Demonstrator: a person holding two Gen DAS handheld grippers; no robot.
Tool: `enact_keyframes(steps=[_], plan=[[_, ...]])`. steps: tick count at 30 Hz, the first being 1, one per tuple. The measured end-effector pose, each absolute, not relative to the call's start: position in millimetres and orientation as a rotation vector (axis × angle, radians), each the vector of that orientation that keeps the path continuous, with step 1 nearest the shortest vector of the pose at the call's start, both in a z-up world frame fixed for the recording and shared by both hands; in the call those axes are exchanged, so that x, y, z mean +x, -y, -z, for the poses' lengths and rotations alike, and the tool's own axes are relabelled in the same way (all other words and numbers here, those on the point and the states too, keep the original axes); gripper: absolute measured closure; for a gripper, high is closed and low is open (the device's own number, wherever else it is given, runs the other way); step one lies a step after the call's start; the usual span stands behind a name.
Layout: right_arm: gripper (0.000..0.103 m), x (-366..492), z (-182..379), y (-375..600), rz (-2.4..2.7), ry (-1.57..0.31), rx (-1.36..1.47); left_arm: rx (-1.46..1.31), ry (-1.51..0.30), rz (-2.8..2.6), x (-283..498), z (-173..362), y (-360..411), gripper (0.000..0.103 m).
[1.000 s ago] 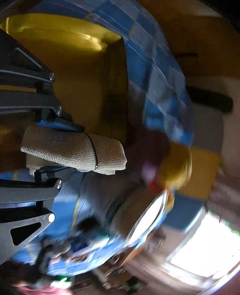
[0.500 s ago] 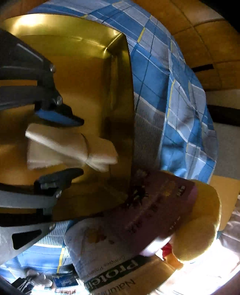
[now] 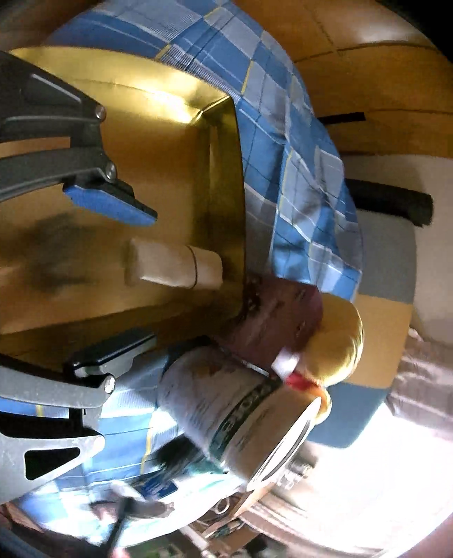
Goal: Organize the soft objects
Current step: 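Carry the beige cloth into the gold tray and open the left tool, then carry the white glove into the gold tray and open the right tool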
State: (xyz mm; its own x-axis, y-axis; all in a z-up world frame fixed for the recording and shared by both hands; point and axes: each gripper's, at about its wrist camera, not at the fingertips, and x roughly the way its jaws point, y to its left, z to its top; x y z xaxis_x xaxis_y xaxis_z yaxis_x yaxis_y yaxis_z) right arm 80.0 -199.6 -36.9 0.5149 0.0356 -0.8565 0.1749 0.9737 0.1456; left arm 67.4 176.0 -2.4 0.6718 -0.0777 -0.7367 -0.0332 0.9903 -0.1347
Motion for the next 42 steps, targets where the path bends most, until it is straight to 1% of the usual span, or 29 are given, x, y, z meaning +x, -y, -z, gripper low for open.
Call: enact_keyframes(steps=[5,12,16,20,24,30,42], plan=[[0.058,119.9,-16.8,184.2,0.048,-0.916,0.192,-0.113,-0.808,0.026,44.1,-4.4,-173.6,0.036],[0.058,188.1,-88.8,146.8,0.034,-0.777,0.110,-0.052,-0.743,0.005,18.1,-19.5,-174.2,0.036],[0.058,199.6,-122.9,102.8,-0.037,-0.684,0.064,-0.013,-0.707,-0.016,8.5,-27.6,-174.1,0.036],[0.058,186.6,-145.3,43.1,-0.188,-0.616,-0.015,-0.015,-0.692,-0.037,1.4,-33.6,-179.5,0.034],[0.058,161.6,-139.7,-8.7,-0.346,-0.617,-0.087,-0.011,-0.680,-0.064,-4.9,-36.7,-185.0,0.033],[0.058,129.3,-102.0,-65.9,-0.494,-0.706,-0.171,-0.007,-0.666,-0.092,-16.4,-40.5,-192.3,0.033],[0.057,111.1,-24.8,-106.9,-0.587,-0.887,-0.229,-0.023,-0.651,-0.146,-32.0,-45.0,-210.8,0.032]])
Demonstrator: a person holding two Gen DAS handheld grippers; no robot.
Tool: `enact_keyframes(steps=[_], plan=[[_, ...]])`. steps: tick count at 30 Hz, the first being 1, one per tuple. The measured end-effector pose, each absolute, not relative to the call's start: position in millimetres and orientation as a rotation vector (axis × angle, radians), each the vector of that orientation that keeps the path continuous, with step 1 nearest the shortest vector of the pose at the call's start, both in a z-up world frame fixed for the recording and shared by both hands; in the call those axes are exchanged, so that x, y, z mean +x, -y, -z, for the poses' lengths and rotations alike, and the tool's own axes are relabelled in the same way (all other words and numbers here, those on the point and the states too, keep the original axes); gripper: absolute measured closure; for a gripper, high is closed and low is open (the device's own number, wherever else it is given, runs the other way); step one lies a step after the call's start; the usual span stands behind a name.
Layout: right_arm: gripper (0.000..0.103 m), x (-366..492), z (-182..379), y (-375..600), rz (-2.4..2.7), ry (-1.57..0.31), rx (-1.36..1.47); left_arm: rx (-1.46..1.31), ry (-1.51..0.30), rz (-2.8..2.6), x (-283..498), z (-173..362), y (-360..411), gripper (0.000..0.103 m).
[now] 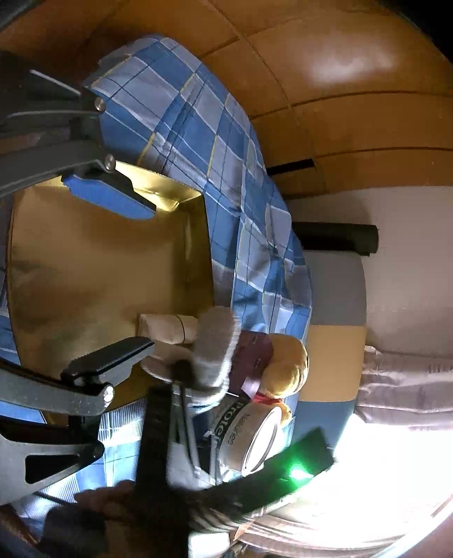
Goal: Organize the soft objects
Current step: 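Carry the white glove into the gold tray and open the right tool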
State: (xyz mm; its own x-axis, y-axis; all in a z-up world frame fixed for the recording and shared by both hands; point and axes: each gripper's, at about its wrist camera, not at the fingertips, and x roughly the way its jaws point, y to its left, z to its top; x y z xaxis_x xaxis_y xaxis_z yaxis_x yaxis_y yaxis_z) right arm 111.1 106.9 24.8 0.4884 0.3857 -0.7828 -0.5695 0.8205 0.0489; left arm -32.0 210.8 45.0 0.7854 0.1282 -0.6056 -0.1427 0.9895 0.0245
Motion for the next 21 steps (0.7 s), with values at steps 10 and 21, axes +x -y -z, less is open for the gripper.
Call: enact_keyframes(steps=[10,21], plan=[[0.053,103.5,13.4,-117.5,-0.564,-0.974,-0.263,-0.028,-0.652,-0.155,-37.8,-44.2,-214.4,0.032],[0.045,109.9,22.1,-113.3,-0.574,-1.033,-0.143,-0.028,-0.653,-0.162,-38.4,-43.4,-217.0,0.031]])
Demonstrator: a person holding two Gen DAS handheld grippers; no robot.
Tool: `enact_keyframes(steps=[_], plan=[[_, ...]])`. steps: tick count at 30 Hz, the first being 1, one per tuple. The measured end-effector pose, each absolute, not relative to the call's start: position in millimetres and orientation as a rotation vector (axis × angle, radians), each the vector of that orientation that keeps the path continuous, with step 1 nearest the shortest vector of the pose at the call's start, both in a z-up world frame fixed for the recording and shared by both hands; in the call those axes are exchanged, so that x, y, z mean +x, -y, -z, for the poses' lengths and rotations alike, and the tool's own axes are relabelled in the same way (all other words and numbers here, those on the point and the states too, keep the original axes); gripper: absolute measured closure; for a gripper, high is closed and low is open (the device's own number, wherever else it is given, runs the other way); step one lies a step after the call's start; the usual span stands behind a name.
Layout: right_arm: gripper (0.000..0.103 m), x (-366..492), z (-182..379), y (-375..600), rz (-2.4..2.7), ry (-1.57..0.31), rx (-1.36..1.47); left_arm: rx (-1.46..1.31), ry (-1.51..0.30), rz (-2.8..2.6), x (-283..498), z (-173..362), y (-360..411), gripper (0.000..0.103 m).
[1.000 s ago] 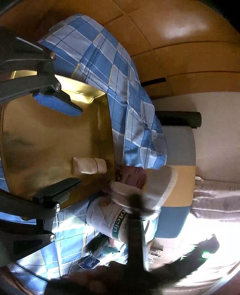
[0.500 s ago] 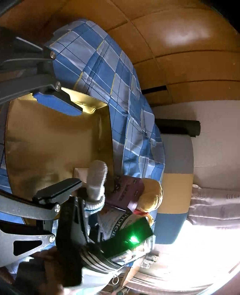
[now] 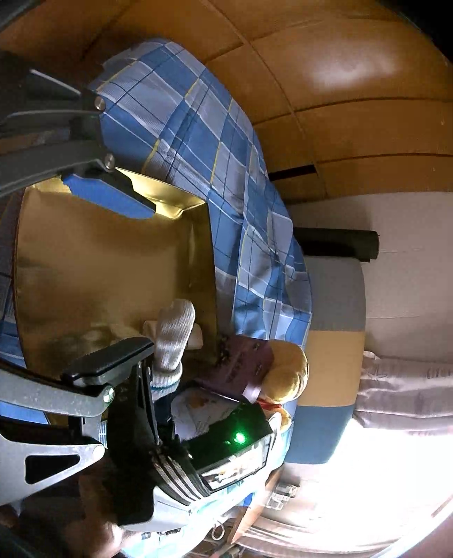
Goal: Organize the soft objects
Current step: 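Carry the white glove into the gold tray and open the right tool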
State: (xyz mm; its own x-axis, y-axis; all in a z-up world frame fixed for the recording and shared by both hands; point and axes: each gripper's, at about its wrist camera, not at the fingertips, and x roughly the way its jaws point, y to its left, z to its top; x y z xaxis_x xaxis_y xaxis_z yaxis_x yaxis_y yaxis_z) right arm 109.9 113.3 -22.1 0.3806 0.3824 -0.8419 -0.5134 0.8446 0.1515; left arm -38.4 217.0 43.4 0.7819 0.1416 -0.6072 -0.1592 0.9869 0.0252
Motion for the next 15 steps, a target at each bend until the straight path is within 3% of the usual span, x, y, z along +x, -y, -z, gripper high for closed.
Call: enact_keyframes(steps=[4,15], plan=[[0.043,106.1,15.9,-108.4,-0.580,-1.003,-0.100,-0.030,-0.648,-0.165,-40.3,-43.7,-217.6,0.027],[0.042,86.5,-11.6,-76.4,-0.535,-0.892,-0.079,-0.020,-0.648,-0.158,-43.1,-42.7,-213.6,0.027]])
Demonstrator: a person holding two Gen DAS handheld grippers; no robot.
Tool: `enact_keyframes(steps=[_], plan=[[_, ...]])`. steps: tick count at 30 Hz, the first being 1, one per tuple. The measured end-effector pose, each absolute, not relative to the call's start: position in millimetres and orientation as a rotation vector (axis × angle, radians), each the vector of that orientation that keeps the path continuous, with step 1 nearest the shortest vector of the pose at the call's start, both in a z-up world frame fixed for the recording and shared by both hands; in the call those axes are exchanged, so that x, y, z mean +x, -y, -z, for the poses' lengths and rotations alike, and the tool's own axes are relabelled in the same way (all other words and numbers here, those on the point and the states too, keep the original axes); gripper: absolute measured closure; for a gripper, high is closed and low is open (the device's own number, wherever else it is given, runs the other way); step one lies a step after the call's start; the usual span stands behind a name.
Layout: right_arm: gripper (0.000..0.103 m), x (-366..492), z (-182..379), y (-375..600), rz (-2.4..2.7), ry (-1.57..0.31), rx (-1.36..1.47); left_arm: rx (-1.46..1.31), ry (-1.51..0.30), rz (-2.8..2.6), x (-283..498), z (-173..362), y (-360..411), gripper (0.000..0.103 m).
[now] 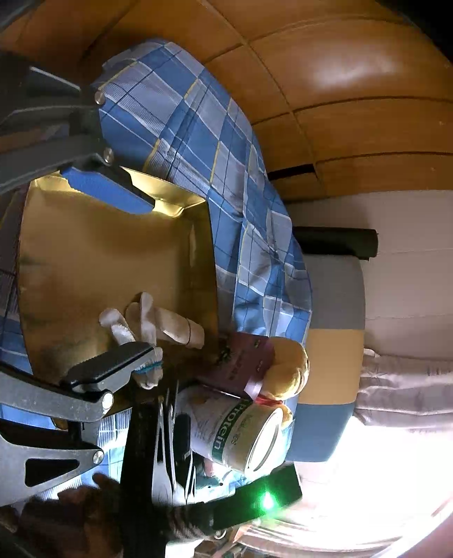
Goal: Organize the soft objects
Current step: 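Carry the white glove into the gold tray and open the right tool, then reach the left tool to the black braided hair piece and grasp it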
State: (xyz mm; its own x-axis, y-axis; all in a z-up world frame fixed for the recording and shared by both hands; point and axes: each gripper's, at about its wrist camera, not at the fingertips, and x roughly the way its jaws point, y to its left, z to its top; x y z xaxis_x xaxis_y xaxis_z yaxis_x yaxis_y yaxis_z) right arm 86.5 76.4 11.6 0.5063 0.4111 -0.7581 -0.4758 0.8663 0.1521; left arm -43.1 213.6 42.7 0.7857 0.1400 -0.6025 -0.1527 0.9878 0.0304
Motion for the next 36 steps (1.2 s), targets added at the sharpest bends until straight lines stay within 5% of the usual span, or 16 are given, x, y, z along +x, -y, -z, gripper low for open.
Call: enact_keyframes(steps=[22,36], plan=[[0.042,70.1,-34.7,142.6,-0.140,-0.789,0.093,0.053,-0.723,0.051,-25.3,-37.9,-142.3,0.024],[0.042,71.8,13.5,328.4,0.326,-0.777,0.478,0.232,-0.784,0.301,10.2,-25.3,-33.7,0.025]])
